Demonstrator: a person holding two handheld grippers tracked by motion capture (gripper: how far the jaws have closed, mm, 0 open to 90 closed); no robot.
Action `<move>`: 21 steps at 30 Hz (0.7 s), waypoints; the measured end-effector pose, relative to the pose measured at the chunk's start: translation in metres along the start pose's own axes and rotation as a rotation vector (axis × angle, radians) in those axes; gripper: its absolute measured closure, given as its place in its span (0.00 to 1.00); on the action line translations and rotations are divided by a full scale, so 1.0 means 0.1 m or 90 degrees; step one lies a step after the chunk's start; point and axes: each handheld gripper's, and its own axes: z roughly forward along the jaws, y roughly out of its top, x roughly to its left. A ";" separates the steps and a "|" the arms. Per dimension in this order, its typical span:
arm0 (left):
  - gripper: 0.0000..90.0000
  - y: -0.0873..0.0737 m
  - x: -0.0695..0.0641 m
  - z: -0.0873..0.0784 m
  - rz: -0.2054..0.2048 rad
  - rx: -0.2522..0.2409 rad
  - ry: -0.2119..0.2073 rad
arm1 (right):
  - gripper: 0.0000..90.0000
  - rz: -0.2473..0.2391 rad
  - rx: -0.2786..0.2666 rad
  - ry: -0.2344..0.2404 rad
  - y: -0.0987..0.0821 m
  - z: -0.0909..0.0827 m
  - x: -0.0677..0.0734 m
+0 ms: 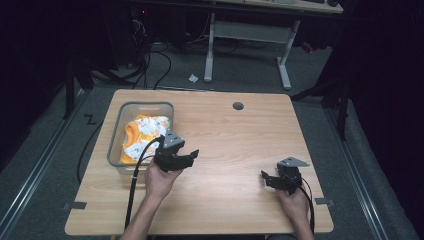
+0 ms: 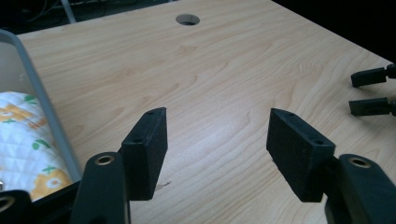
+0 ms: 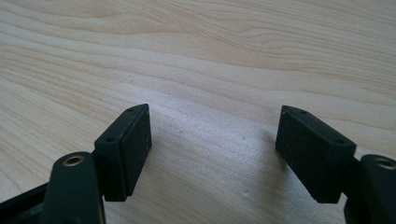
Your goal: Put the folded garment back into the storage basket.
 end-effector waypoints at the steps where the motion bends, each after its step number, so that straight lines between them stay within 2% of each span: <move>1: 0.43 -0.01 -0.01 0.02 0.000 0.003 -0.001 | 0.30 0.000 -0.001 -0.001 0.00 0.00 0.00; 10: 0.43 -0.09 -0.07 0.13 -0.006 0.012 -0.016 | 0.30 0.000 -0.001 -0.001 0.00 0.00 0.00; 21: 0.43 -0.28 -0.15 0.34 -0.017 0.038 -0.018 | 0.30 0.000 -0.001 -0.001 0.00 0.00 0.00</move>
